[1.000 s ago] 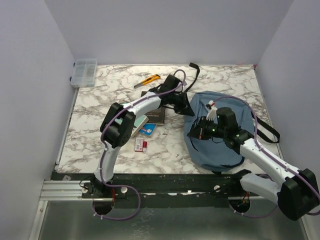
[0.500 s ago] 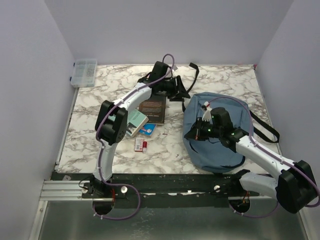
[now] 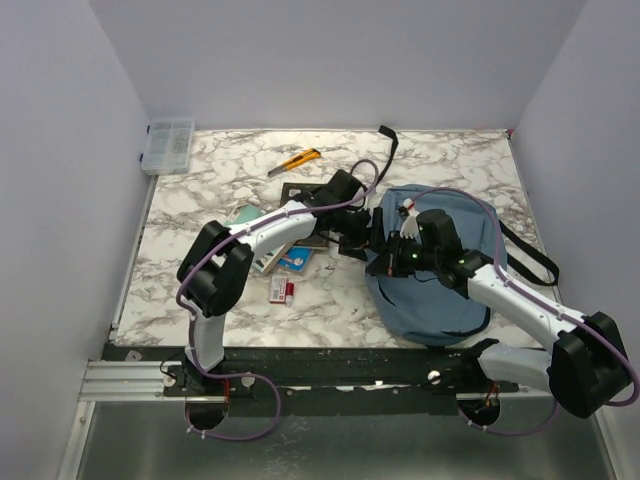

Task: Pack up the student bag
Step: Unzip the student bag at the center of the board.

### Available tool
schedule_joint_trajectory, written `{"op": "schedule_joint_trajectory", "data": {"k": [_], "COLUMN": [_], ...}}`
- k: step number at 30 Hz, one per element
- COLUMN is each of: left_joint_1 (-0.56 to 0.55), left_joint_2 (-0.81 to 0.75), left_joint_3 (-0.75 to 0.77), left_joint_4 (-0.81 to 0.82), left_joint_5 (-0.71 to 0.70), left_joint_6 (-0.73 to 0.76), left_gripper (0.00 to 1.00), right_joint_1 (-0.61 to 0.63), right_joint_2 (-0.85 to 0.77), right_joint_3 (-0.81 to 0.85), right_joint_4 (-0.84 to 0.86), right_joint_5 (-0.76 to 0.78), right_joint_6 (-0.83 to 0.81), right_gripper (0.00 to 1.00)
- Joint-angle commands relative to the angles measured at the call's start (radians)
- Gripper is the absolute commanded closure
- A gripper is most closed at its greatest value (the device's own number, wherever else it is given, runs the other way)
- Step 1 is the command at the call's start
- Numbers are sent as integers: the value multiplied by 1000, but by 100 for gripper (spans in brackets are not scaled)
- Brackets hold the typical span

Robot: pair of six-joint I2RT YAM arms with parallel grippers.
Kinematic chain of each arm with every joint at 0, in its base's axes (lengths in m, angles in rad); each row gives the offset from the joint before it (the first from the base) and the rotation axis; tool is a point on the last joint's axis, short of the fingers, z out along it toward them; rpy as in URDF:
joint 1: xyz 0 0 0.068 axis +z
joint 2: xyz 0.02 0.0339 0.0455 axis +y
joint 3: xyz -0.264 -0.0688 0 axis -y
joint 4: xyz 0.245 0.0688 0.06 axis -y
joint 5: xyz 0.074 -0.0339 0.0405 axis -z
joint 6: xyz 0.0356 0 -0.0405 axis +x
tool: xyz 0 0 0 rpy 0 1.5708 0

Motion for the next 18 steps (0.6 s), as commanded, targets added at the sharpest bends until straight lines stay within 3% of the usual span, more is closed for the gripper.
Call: {"op": "schedule_joint_trajectory", "data": {"k": [1,5,9,14,18], "left_joint_1": [-22,-19,-15,20,87], "left_joint_2": [81,150,196,241,290], "left_joint_3": [71,153,209,295,406], "left_joint_4": [-58,-116,-116,-116,-115], "left_joint_5": [-24,-73,-55,-39,13], "left_joint_6": [51,76,60,57,40], "left_gripper": [31,56,67,92,100], "right_joint_1": [2,1,2,3,19], "right_joint_2": [-19,-38,-37,-43,-65], "right_joint_3": [21,6,5,-12,-79], "right_joint_4": [5,7,-6,-9,32], "right_joint_5": [36,43,45,36,46], "right_joint_6": [-27,-25,-34,-40,-32], "right_gripper": [100,99,99,99,99]}}
